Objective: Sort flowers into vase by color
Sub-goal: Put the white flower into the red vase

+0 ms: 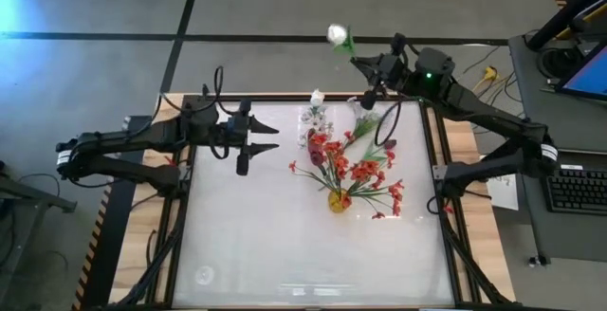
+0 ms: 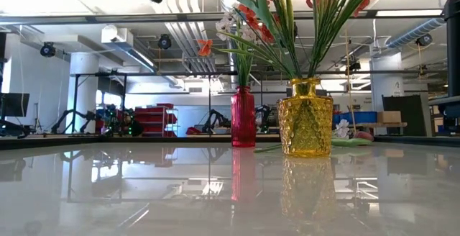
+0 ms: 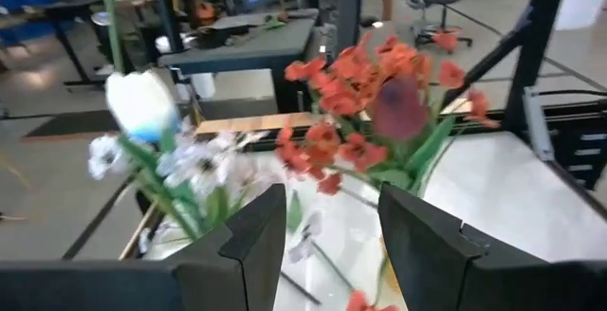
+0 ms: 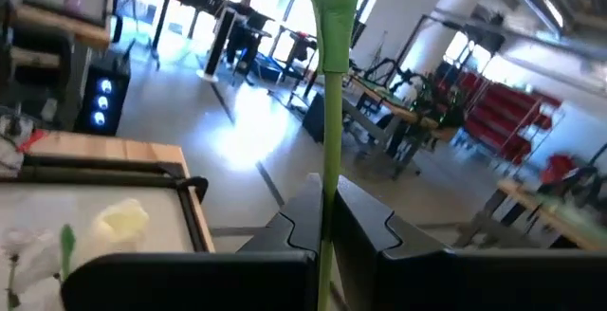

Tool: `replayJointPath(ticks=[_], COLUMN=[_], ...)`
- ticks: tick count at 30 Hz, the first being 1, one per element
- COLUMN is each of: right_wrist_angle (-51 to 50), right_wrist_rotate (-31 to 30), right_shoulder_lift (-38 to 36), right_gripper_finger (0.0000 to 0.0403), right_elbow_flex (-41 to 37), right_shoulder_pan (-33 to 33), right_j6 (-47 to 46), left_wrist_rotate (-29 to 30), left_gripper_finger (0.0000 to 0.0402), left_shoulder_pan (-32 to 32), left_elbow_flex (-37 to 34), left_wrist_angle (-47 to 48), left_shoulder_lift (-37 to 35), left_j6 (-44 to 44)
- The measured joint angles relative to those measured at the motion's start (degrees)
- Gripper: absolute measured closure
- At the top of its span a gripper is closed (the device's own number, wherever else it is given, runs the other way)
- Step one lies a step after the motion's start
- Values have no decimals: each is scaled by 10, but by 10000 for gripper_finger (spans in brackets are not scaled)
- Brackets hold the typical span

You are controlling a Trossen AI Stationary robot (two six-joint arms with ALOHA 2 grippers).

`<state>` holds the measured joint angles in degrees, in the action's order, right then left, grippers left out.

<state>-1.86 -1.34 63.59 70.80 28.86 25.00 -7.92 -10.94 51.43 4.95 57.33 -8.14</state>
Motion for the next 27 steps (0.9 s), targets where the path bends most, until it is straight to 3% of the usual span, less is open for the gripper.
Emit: replayJointPath(ticks=[9,15,27], right_wrist_angle=[168,326,488], right_wrist_rotate=[119,138,155], right_shoulder_lift=[-16,-16,-5], right_gripper_finger=[391,391,390], right_elbow_flex=[-144,-253,-373], right_shoulder_pan=[86,119,127], right_j6=[-121,-171,-314], left_wrist_rotate=[0,0,9], left_gripper_finger=[245,242,189], left_shoulder_pan=[-59,-86,-87], left_elbow_flex=[-158,-244,-268], left_wrist_angle=[-228,-394,-584], left_shoulder_lift=[9,60,220], left_j6=[-5,6,68])
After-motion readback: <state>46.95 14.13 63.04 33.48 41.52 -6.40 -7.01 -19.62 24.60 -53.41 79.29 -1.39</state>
